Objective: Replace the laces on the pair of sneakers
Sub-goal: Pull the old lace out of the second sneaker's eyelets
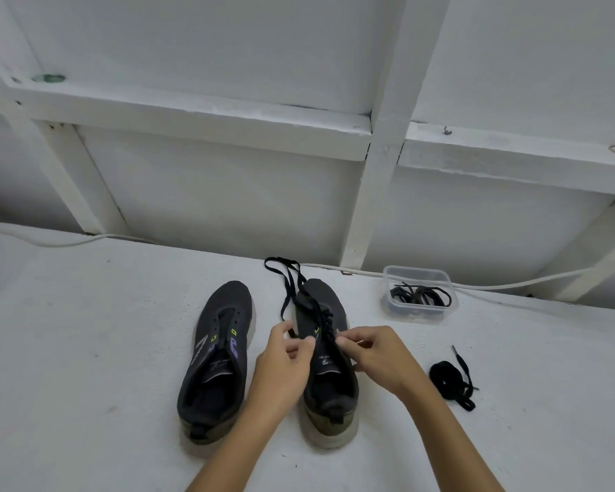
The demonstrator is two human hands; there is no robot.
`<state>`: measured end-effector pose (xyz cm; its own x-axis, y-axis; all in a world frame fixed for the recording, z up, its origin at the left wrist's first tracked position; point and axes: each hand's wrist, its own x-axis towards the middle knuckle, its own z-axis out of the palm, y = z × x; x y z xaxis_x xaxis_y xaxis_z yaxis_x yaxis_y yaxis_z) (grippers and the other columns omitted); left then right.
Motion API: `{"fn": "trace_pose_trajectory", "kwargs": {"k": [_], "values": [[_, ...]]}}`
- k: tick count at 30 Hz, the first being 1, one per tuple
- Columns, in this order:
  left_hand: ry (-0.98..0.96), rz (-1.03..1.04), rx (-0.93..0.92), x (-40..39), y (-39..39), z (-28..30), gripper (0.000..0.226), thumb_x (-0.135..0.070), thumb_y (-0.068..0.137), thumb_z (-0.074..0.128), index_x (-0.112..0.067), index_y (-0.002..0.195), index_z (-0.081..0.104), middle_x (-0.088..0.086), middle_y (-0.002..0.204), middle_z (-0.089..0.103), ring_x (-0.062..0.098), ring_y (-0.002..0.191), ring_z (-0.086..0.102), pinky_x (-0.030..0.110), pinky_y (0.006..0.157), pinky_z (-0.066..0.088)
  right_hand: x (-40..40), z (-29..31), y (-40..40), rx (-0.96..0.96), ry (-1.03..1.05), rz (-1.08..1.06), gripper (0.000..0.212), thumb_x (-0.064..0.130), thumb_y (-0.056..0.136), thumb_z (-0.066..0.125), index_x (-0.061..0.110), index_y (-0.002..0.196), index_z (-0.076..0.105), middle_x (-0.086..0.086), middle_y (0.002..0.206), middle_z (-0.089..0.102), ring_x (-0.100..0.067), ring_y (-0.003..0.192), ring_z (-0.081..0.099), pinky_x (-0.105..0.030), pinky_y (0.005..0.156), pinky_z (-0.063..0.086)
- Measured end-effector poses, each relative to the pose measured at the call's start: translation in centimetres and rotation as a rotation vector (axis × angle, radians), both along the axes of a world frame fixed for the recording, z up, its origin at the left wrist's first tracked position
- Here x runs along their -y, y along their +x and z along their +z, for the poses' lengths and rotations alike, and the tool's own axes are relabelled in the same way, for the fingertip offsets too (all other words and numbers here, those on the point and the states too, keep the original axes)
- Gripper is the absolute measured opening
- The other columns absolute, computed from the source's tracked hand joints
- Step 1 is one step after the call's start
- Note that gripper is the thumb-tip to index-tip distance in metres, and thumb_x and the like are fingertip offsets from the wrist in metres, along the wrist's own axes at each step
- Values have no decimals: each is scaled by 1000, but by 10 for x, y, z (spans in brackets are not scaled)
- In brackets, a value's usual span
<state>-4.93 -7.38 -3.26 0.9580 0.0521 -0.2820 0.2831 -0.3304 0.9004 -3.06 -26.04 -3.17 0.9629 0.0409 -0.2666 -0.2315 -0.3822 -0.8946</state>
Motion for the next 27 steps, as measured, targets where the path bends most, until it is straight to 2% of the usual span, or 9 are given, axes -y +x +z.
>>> {"fn": "trace_pose_trajectory", "kwargs": {"k": [3,6,10,13,17,19,23,25,27], "values": [[72,-77,10,6,-8,4,35,-50,92,62,-34,123,58,-19,118,64,-12,101,58,6,79,41,0,0,3,36,-86,25,9,30,91,74,34,87,81,16,82,76,1,76,70,-18,69,53],[164,-157,7,14,-12,12,42,-60,83,65,-41,118,54,-22,115,54,0,109,52,19,87,40,0,1,8,57,-174,65,9,31,92,72,30,87,78,15,81,75,1,77,68,-14,67,48],[265,-228,-17,23,-10,18,43,-58,77,71,-40,106,45,-18,110,43,5,102,50,22,84,40,0,6,16,66,-336,210,12,32,101,56,27,94,63,11,90,69,-8,84,65,-29,78,56],[304,-258,-19,23,-7,13,46,-42,82,70,-34,122,49,-15,118,44,6,99,48,21,85,39,8,13,23,33,-254,223,13,30,105,49,24,95,56,2,91,68,-14,80,69,-35,76,62],[308,-273,-53,14,1,7,42,-29,99,55,-29,141,50,-7,135,52,14,119,53,27,99,43,9,13,28,-17,-81,131,15,26,106,47,17,97,55,-4,89,66,-12,70,69,-38,72,64],[338,-267,-30,10,3,6,33,-25,103,47,-31,134,57,-7,127,59,14,110,55,26,92,42,9,6,24,-28,-13,82,14,27,104,54,17,98,61,-5,89,68,-13,73,68,-39,73,64],[354,-236,-8,0,5,4,28,-21,104,42,-32,118,64,-12,101,61,6,88,53,20,72,39,8,-3,15,-49,58,92,10,30,94,72,21,99,74,-2,87,73,-8,73,68,-24,66,59],[364,-256,-26,-7,8,8,27,-22,104,42,-31,117,64,-10,104,63,3,87,53,15,67,37,2,-4,15,-25,65,64,8,25,91,75,19,96,75,0,83,73,-8,71,68,-21,64,57],[334,-276,-42,-11,9,15,26,-26,102,46,-36,120,63,-14,109,64,3,94,56,15,73,40,-6,-4,16,2,60,42,4,18,94,72,14,95,74,-4,82,74,-11,72,69,-24,65,59]]}}
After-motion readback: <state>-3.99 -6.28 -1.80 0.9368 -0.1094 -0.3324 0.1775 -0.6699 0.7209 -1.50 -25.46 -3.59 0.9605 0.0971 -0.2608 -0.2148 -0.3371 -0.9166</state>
